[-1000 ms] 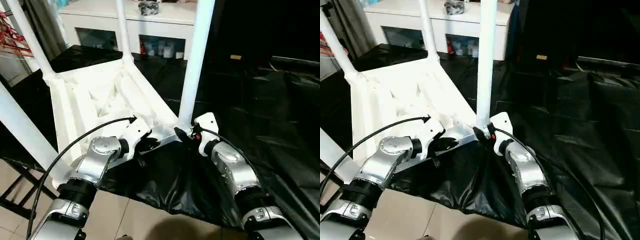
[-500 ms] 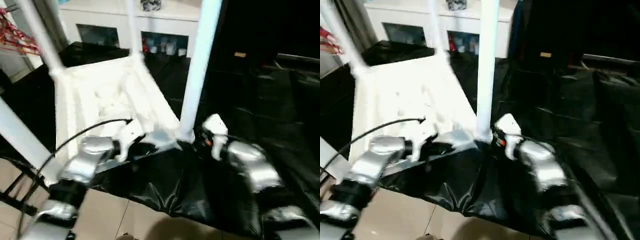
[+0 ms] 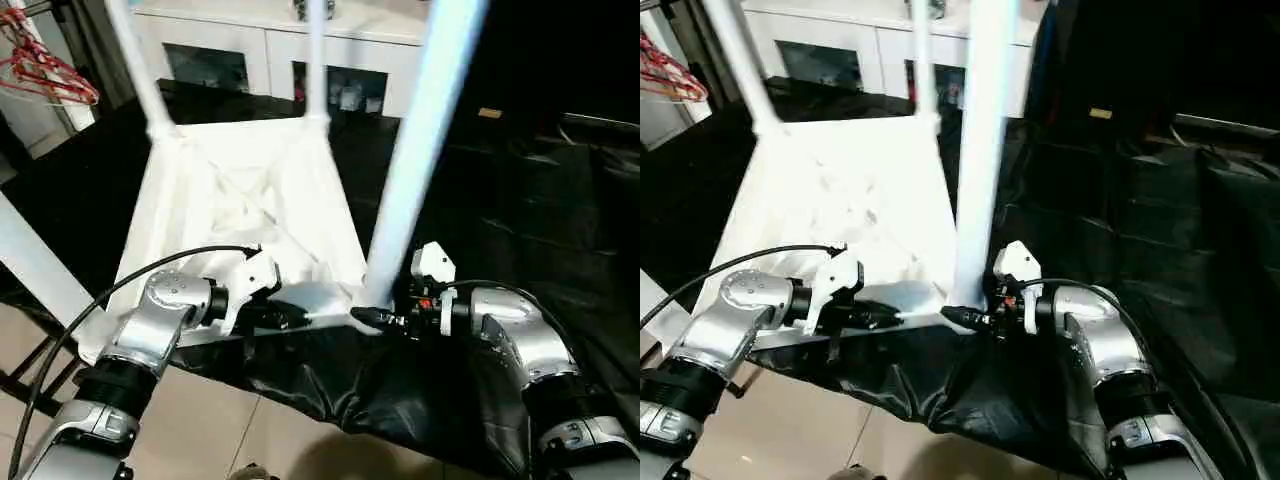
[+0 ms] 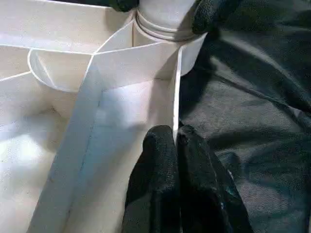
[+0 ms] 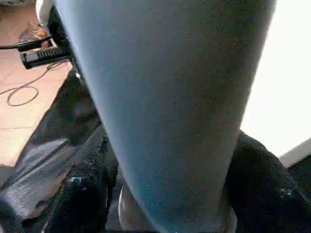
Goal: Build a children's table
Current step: Rotate leg to tighten
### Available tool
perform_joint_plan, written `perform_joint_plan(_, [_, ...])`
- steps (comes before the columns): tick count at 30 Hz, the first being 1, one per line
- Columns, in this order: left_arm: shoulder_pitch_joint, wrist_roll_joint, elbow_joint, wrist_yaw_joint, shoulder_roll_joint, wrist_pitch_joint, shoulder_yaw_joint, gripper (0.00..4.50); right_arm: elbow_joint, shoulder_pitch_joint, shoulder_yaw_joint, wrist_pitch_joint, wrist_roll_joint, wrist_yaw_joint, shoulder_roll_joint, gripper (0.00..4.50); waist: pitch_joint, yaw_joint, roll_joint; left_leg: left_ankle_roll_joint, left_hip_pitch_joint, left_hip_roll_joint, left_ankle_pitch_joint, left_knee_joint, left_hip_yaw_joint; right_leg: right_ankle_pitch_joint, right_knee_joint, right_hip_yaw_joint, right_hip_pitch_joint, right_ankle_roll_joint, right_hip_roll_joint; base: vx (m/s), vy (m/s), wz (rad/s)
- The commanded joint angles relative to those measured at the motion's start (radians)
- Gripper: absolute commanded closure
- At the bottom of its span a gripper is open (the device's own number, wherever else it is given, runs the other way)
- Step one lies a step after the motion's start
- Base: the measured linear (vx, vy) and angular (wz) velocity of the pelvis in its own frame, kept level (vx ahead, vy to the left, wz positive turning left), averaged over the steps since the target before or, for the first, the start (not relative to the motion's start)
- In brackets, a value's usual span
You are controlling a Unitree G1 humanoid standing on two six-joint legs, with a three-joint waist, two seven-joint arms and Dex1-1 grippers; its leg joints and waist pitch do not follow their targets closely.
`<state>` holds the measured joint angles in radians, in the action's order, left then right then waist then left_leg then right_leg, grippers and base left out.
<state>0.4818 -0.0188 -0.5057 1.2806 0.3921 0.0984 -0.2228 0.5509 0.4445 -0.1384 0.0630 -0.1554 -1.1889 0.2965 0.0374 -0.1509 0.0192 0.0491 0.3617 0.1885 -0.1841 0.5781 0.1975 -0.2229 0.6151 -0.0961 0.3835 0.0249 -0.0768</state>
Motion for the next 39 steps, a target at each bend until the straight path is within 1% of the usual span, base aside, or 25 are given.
perform_joint_plan(1, [0.033, -0.012, -0.009, -0.038, -0.032, 0.001, -0.007, 4.50, -0.020, -0.027, -0.077, 0.016, -0.001, -0.072, -0.030, 1.67, -0.054, 0.002, -0.008, -0.067, -0.010, 0.061, -0.144, -0.060, -0.026, -0.062, -0.065, 0.063, -0.043, 0.213, -0.092, 0.000, 0.000, 0.00])
perform_joint_plan(3, [0.032, -0.013, -0.002, -0.050, -0.040, 0.007, -0.007, 4.50, -0.020, -0.033, -0.071, 0.016, 0.001, -0.051, -0.039, 1.73, -0.054, 0.001, -0.011, -0.064, -0.011, 0.061, -0.147, -0.060, -0.026, -0.076, -0.066, 0.064, -0.043, 0.211, -0.092, 0.000, 0.000, 0.00])
perform_joint_plan(6, [0.026, -0.008, 0.007, -0.097, -0.052, 0.027, 0.005, 4.50, -0.020, -0.045, -0.060, 0.018, 0.005, 0.005, -0.060, 2.00, -0.052, 0.001, -0.014, -0.065, -0.009, 0.061, -0.138, -0.061, -0.027, -0.086, -0.066, 0.064, -0.043, 0.202, -0.093, 0.000, 0.000, 0.00])
perform_joint_plan(8, [0.023, -0.006, 0.009, -0.127, -0.062, 0.032, 0.013, 4.50, -0.013, -0.050, -0.050, 0.017, 0.014, 0.058, -0.075, 2.07, -0.051, 0.005, -0.025, -0.064, -0.010, 0.061, -0.140, -0.063, -0.026, -0.110, -0.069, 0.064, -0.042, 0.194, -0.093, 0.000, 0.000, 0.00])
perform_joint_plan(9, [0.023, -0.003, 0.008, -0.143, -0.066, 0.031, 0.017, 4.50, -0.005, -0.048, -0.045, 0.019, 0.022, 0.092, -0.084, 2.11, -0.048, 0.006, -0.020, -0.056, -0.010, 0.060, -0.155, -0.065, -0.027, -0.151, -0.074, 0.065, -0.041, 0.186, -0.095, 0.000, 0.000, 0.00])
perform_joint_plan(10, [0.023, 0.000, 0.004, -0.170, -0.077, 0.032, 0.022, 4.50, 0.011, -0.045, -0.035, 0.011, 0.035, 0.144, -0.096, 2.11, -0.046, 0.007, -0.020, -0.051, -0.011, 0.061, -0.166, -0.067, -0.027, -0.173, -0.077, 0.065, -0.040, 0.180, -0.096, 0.000, 0.000, 0.00])
perform_joint_plan(11, [0.024, 0.002, 0.000, -0.190, -0.085, 0.032, 0.026, 4.50, 0.025, -0.042, -0.028, 0.005, 0.047, 0.189, -0.107, 2.13, -0.045, 0.012, -0.025, -0.036, -0.012, 0.061, -0.181, -0.070, -0.029, -0.214, -0.079, 0.067, -0.039, 0.169, -0.098, 0.000, 0.000, 0.00])
perform_joint_plan(13, [0.032, 0.025, -0.021, -0.295, -0.118, 0.024, 0.044, 4.50, 0.069, -0.032, -0.004, 0.002, 0.080, 0.334, -0.146, 2.18, -0.039, 0.022, -0.026, -0.011, -0.017, 0.059, -0.218, -0.075, -0.031, -0.312, -0.093, 0.069, -0.036, 0.143, -0.099, 0.000, 0.000, 0.00])
perform_joint_plan(14, [0.036, 0.035, -0.026, -0.343, -0.133, 0.025, 0.051, 4.50, 0.079, -0.030, 0.004, 0.005, 0.088, 0.386, -0.165, 2.22, -0.040, 0.024, -0.025, -0.007, -0.018, 0.058, -0.221, -0.075, -0.031, -0.324, -0.095, 0.070, -0.035, 0.137, -0.098, 0.000, 0.000, 0.00])
perform_joint_plan(15, [0.037, 0.036, -0.026, -0.346, -0.134, 0.026, 0.052, 4.50, 0.079, -0.030, 0.005, 0.005, 0.089, 0.390, -0.166, 2.38, -0.036, 0.028, -0.023, 0.000, -0.023, 0.058, -0.248, -0.077, -0.031, -0.363, -0.102, 0.071, -0.031, 0.128, -0.098, 0.000, 0.000, 0.00])
perform_joint_plan(16, [0.040, 0.048, -0.018, -0.411, -0.162, 0.038, 0.059, 4.50, 0.100, -0.019, 0.024, 0.013, 0.114, 0.528, -0.210, 2.42, -0.035, 0.031, -0.022, 0.003, -0.024, 0.057, -0.259, -0.078, -0.032, -0.381, -0.104, 0.071, -0.032, 0.123, -0.099, 0.000, 0.000, 0.00])
perform_joint_plan(17, [0.039, 0.051, -0.011, -0.423, -0.170, 0.042, 0.059, 4.50, 0.105, -0.016, 0.030, 0.018, 0.121, 0.567, -0.221, 2.42, -0.036, 0.041, -0.021, 0.016, -0.029, 0.057, -0.277, -0.081, -0.035, -0.414, -0.108, 0.071, -0.029, 0.114, -0.099, 0.000, 0.000, 0.00])
perform_joint_plan(21, [0.035, 0.059, 0.018, -0.467, -0.208, 0.061, 0.054, 4.50, 0.127, -0.001, 0.024, 0.023, 0.136, 0.650, -0.269, 2.47, -0.039, 0.046, -0.020, 0.003, -0.025, 0.057, -0.257, -0.080, -0.033, -0.365, -0.106, 0.073, -0.030, 0.114, -0.097, 0.000, 0.000, 0.00])
perform_joint_plan(24, [0.025, 0.060, 0.027, -0.442, -0.215, 0.057, 0.037, 4.50, 0.123, 0.002, 0.004, -0.012, 0.157, 0.634, -0.273, 2.47, -0.041, 0.046, -0.022, -0.009, -0.019, 0.057, -0.229, -0.078, -0.031, -0.297, -0.098, 0.073, -0.034, 0.126, -0.094, 0.000, 0.000, 0.00])
perform_joint_plan(25, [0.023, 0.062, 0.028, -0.442, -0.216, 0.054, 0.033, 4.50, 0.123, 0.003, 0.004, -0.018, 0.161, 0.639, -0.273, 2.15, -0.042, 0.045, -0.021, -0.013, -0.018, 0.057, -0.218, -0.077, -0.030, -0.273, -0.095, 0.073, -0.035, 0.131, -0.095, 0.000, 0.000, 0.00])
perform_joint_plan(26, [0.020, 0.063, 0.028, -0.436, -0.214, 0.051, 0.029, 4.50, 0.123, 0.005, 0.014, -0.023, 0.151, 0.633, -0.272, 1.95, -0.042, 0.046, -0.022, -0.016, -0.017, 0.056, -0.213, -0.077, -0.030, -0.262, -0.094, 0.073, -0.036, 0.133, -0.094, 0.000, 0.000, 0.00])
perform_joint_plan(27, [0.011, 0.066, 0.027, -0.417, -0.205, 0.035, 0.014, 4.50, 0.121, 0.010, 0.032, -0.016, 0.127, 0.609, -0.266, 1.81, -0.042, 0.045, -0.025, -0.021, -0.017, 0.056, -0.207, -0.076, -0.029, -0.248, -0.093, 0.073, -0.036, 0.138, -0.094, 0.000, 0.000, 0.00])
perform_joint_plan(28, [0.006, 0.065, 0.027, -0.405, -0.201, 0.030, 0.010, 4.50, 0.118, 0.010, 0.033, -0.020, 0.125, 0.598, -0.258, 1.79, -0.043, 0.044, -0.025, -0.025, -0.018, 0.056, -0.207, -0.076, -0.029, -0.245, -0.092, 0.073, -0.036, 0.140, -0.094, 0.000, 0.000, 0.00])
perform_joint_plan(30, [0.000, 0.062, 0.030, -0.388, -0.195, 0.025, 0.004, 4.50, 0.116, 0.012, 0.028, -0.030, 0.128, 0.589, -0.245, 1.60, -0.042, 0.044, -0.024, -0.029, -0.014, 0.056, -0.202, -0.075, -0.029, -0.248, -0.092, 0.073, -0.039, 0.138, -0.095, 0.000, 0.000, 0.00])
perform_joint_plan(31, [-0.005, 0.061, 0.034, -0.378, -0.191, 0.018, 0.001, 4.50, 0.114, 0.011, 0.027, -0.031, 0.126, 0.585, -0.240, 1.46, -0.042, 0.042, -0.018, -0.029, -0.014, 0.056, -0.202, -0.076, -0.030, -0.248, -0.092, 0.073, -0.038, 0.139, -0.095, 0.000, 0.000, 0.00])
perform_joint_plan(33, [-0.010, 0.056, 0.044, -0.358, -0.178, 0.012, -0.001, 4.50, 0.111, 0.016, 0.025, -0.042, 0.129, 0.567, -0.219, 1.32, -0.042, 0.044, -0.013, -0.025, -0.015, 0.056, -0.213, -0.077, -0.031, -0.250, -0.093, 0.072, -0.038, 0.138, -0.094, 0.000, 0.000, 0.00])
perform_joint_plan(36, [-0.009, 0.042, 0.045, -0.313, -0.164, -0.009, -0.003, 4.50, 0.091, 0.018, 0.022, -0.053, 0.115, 0.483, -0.173, 1.32, -0.043, 0.043, -0.020, -0.034, -0.014, 0.056, -0.205, -0.074, -0.029, -0.226, -0.091, 0.072, -0.041, 0.146, -0.094, 0.000, 0.000, 0.00])
perform_joint_plan(37, [-0.008, 0.040, 0.044, -0.306, -0.163, -0.012, -0.004, 4.50, 0.089, 0.018, 0.023, -0.055, 0.113, 0.472, -0.166, 1.32, -0.044, 0.043, -0.019, -0.038, -0.012, 0.056, -0.194, -0.073, -0.029, -0.208, -0.088, 0.072, -0.042, 0.151, -0.093, 0.000, 0.000, 0.00])
perform_joint_plan(38, [-0.008, 0.037, 0.047, -0.284, -0.155, -0.014, -0.009, 4.50, 0.083, 0.016, 0.020, -0.061, 0.108, 0.434, -0.146, 1.32, -0.043, 0.043, -0.031, -0.043, -0.012, 0.056, -0.188, -0.073, -0.027, -0.204, -0.089, 0.071, -0.043, 0.151, -0.092, 0.000, 0.000, 0.00])
perform_joint_plan(39, [-0.009, 0.029, 0.053, -0.257, -0.146, -0.013, -0.012, 4.50, 0.072, 0.013, 0.018, -0.067, 0.095, 0.376, -0.120, 1.32, -0.046, 0.039, -0.029, -0.052, -0.012, 0.056, -0.173, -0.070, -0.027, -0.185, -0.084, 0.072, -0.044, 0.158, -0.093, 0.000, 0.000, 0.00])
